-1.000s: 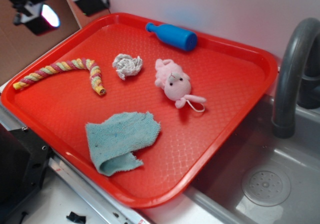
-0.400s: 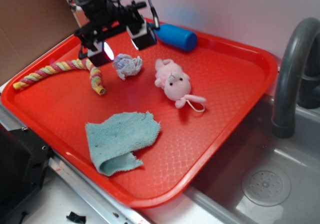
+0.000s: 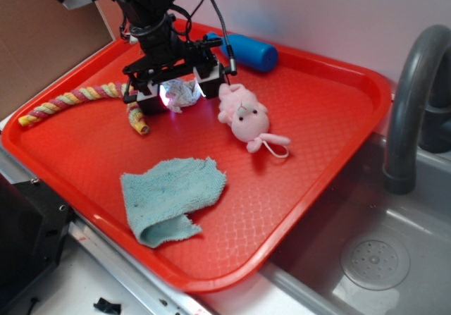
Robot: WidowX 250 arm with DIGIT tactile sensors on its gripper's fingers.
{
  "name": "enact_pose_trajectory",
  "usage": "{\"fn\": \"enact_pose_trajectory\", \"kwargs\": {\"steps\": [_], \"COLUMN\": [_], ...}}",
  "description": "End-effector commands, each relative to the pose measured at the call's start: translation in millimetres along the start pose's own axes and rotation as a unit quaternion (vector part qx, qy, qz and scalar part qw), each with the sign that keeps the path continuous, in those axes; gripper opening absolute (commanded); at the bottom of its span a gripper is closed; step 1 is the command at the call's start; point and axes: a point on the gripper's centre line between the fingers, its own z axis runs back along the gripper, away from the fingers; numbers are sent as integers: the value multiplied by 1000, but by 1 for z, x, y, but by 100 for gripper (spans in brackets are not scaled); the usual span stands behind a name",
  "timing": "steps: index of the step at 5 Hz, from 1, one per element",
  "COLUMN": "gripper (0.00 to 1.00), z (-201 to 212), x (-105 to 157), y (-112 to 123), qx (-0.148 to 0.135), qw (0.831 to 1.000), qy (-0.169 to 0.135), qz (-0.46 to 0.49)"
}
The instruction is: Grab the white paper.
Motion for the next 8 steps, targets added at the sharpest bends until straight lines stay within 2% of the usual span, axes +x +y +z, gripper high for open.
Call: {"fn": "enact_pose_trajectory", "kwargs": {"steps": [1,2,3,4,5,6,7,8], "gripper": [0,0,0,0,0,0,0,0], "z": [2,17,56,93,145,190,197,192], "x": [0,3,-1,-14,-37,-54,-58,-56], "y": [4,9,6,2,6,22,27,29], "qx": [-4,-2,-9,-18,-17,-36,-43,-33], "qw": [1000,998,981,950,920,915,919,922], "qy": [-9,26,88,115,84,43,34,42], "qz": [2,-58,-173,-291,-382,-400,-391,-383]}}
